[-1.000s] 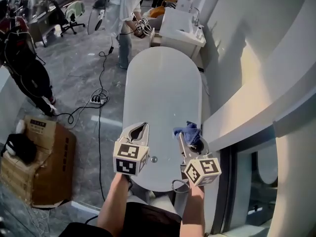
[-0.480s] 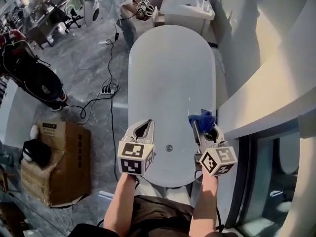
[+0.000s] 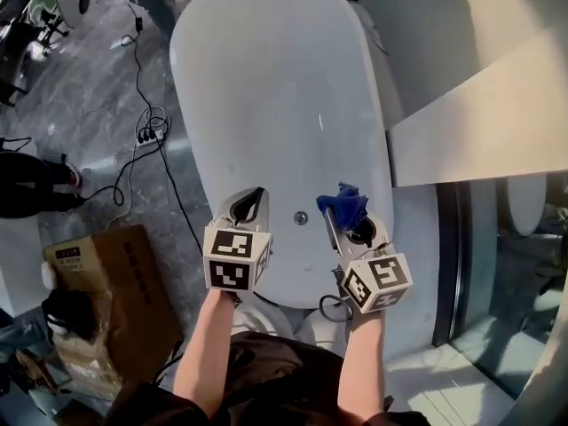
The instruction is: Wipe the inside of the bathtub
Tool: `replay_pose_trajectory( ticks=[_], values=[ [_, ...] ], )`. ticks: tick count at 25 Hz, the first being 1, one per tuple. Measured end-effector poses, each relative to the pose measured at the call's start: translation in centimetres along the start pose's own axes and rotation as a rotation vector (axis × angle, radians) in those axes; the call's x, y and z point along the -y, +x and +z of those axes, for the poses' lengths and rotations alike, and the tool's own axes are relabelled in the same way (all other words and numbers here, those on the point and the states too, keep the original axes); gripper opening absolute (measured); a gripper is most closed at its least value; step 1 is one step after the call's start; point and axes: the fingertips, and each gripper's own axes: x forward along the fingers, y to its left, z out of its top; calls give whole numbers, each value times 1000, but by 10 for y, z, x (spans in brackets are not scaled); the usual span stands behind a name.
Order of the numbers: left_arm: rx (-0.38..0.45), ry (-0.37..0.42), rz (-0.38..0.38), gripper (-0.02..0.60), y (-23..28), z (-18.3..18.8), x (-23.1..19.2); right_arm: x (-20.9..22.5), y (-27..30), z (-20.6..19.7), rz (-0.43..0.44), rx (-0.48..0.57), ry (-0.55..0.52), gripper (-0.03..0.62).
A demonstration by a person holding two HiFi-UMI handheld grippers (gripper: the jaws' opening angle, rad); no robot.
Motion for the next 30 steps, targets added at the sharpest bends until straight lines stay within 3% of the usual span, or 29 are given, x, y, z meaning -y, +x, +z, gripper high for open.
replay_pose_trajectory(
  ticks=[4, 10, 15, 20, 30],
  values=[
    [-62, 17, -31, 2, 30, -28, -4, 15, 17, -32, -10, -41, 39, 144],
    [-167, 0, -53, 2, 74, -74, -12, 32, 48, -76, 21, -132, 6, 144],
    [-245, 45, -75, 2, 121, -117, -23, 47, 81, -139, 53, -187, 52, 144],
    [-286, 42, -157, 2, 157, -146, -26, 56, 110, -187, 63, -235, 89, 144],
    [-407, 141, -236, 2, 225, -221, -54, 78, 172, -279, 76, -294, 109, 144]
  ],
)
